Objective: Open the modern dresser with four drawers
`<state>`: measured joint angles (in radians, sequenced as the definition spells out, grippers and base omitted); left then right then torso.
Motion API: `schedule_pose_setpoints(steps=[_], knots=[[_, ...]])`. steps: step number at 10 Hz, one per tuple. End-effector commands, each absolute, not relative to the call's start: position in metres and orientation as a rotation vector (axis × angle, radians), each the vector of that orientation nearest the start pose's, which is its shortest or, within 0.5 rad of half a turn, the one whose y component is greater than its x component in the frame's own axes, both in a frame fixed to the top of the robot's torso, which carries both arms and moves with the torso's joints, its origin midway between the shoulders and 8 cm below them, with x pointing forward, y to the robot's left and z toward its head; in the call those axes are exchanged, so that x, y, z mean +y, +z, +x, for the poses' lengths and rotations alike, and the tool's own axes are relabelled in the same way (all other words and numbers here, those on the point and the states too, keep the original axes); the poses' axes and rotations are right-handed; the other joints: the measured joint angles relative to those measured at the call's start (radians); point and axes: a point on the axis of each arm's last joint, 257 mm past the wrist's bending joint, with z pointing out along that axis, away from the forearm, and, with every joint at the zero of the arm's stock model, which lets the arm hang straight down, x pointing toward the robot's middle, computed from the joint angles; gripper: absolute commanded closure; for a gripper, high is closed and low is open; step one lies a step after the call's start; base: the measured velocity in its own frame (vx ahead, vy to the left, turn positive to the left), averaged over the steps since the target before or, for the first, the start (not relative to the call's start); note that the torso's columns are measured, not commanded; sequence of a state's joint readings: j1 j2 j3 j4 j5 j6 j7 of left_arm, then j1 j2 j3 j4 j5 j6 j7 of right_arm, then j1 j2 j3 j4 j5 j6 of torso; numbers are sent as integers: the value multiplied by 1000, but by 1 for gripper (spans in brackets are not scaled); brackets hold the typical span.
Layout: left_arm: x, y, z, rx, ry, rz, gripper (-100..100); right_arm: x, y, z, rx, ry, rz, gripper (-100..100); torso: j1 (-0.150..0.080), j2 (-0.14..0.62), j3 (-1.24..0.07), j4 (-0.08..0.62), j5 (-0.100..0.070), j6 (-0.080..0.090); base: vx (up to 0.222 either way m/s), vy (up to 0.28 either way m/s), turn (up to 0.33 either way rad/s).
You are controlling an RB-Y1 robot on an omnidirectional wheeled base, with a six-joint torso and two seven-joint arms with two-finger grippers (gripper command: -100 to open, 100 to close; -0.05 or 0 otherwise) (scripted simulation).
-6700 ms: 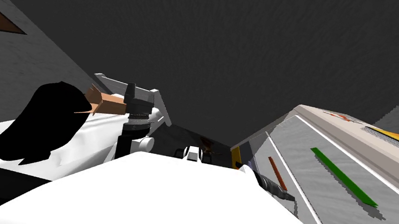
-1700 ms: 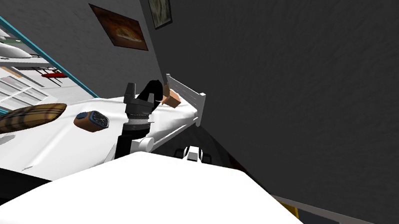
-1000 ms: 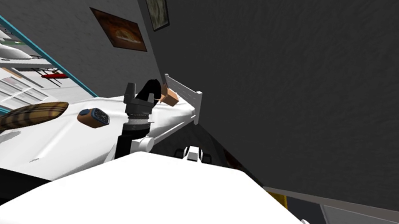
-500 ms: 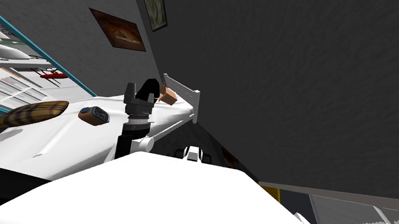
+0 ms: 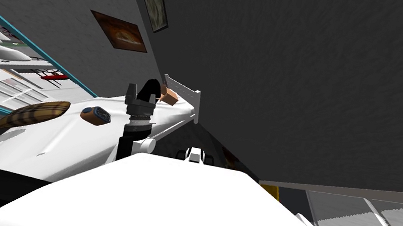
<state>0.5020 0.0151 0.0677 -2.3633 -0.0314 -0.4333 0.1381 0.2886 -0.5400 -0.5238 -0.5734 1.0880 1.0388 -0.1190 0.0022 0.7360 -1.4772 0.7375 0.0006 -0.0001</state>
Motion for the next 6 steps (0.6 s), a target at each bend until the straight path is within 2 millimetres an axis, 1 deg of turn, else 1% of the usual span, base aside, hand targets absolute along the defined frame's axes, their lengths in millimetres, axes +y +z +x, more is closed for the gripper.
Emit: schedule_pose_setpoints(steps=[1, 4, 6], knots=[[294, 49, 335, 593, -1345, -659, 0, -762, -354, -163, 1633, -1991, 1473, 100, 6, -2, -1, 0, 2, 1, 86, 129, 7], [294, 49, 335, 593, -1345, -659, 0, -765, -351, -162, 1632, -1996, 1477, 100, 6, 0, -2, -1, 4, 1, 127, 187, 17], [294, 49, 335, 593, -1345, -658, 0, -762, -355, -160, 1638, -1987, 1487, 100, -1, 5, -1, 0, 6, 1, 76, 96, 13]])
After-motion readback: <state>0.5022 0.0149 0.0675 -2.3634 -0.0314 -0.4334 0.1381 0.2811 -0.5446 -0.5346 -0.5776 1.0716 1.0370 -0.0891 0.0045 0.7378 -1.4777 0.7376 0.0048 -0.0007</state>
